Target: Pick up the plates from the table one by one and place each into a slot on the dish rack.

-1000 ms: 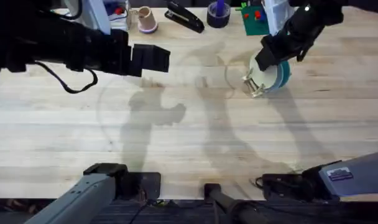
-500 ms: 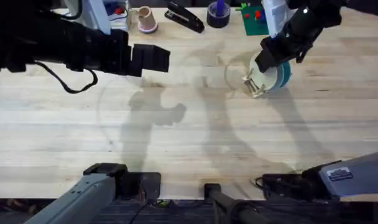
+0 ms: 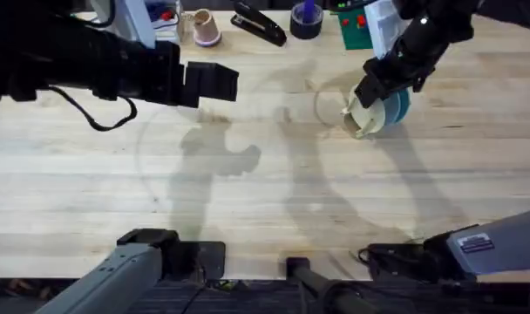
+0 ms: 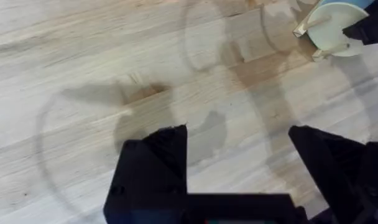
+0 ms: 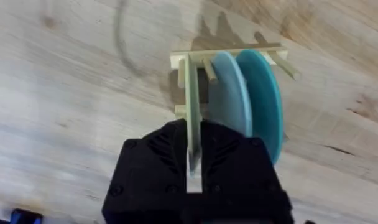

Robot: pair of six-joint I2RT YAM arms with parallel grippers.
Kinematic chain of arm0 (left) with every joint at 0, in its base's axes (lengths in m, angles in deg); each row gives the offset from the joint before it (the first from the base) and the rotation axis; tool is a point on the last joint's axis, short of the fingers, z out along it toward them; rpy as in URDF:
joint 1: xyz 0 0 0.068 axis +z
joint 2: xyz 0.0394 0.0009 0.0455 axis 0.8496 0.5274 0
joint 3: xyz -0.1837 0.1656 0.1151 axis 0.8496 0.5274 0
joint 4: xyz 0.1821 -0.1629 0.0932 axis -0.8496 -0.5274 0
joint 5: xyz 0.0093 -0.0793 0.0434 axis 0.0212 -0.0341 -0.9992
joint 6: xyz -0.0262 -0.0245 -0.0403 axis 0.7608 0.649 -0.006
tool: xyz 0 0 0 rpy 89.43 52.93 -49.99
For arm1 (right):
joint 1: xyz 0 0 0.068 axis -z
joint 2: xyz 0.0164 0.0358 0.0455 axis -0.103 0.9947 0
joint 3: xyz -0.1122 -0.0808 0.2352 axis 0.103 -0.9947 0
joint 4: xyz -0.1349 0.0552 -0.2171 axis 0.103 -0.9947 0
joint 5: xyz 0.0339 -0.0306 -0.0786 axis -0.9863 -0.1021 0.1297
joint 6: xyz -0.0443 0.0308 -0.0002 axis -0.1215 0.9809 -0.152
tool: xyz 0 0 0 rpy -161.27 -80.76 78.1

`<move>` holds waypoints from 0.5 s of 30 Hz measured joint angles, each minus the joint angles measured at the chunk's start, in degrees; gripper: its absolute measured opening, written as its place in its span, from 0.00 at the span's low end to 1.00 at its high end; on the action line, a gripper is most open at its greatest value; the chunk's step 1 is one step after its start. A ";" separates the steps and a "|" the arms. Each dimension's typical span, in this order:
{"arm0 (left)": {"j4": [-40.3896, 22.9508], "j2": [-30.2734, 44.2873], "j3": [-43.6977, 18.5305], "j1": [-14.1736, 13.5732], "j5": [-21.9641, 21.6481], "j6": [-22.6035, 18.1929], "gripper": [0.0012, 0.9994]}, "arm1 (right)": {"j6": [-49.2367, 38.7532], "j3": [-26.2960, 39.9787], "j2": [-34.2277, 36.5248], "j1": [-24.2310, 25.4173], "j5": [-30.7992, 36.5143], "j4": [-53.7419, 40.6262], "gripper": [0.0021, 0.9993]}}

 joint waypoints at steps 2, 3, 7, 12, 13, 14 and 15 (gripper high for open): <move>0.00 0.00 0.00 0.01 0.00 0.00 1.00 | 0.00 0.00 0.00 0.00 0.00 0.02 0.14; 0.00 0.00 0.00 0.02 0.00 0.00 1.00 | 0.00 0.00 0.00 0.00 -0.02 0.02 0.14; 0.00 0.00 0.02 0.00 0.00 0.00 1.00 | 0.00 0.00 0.00 0.00 0.00 0.02 0.12; 0.00 0.00 0.00 0.00 0.00 0.00 1.00 | 0.46 0.00 0.00 0.02 0.07 -0.44 0.07; 0.00 0.00 0.00 0.00 0.00 0.00 1.00 | 0.48 0.05 0.00 0.02 0.09 -0.91 0.07; 0.00 0.00 0.00 0.01 0.00 0.00 1.00 | 0.47 0.18 0.00 0.02 0.07 -1.65 0.07; 0.00 -0.02 0.00 0.00 0.00 0.00 1.00 | 0.48 0.50 0.08 0.02 0.07 -2.65 0.07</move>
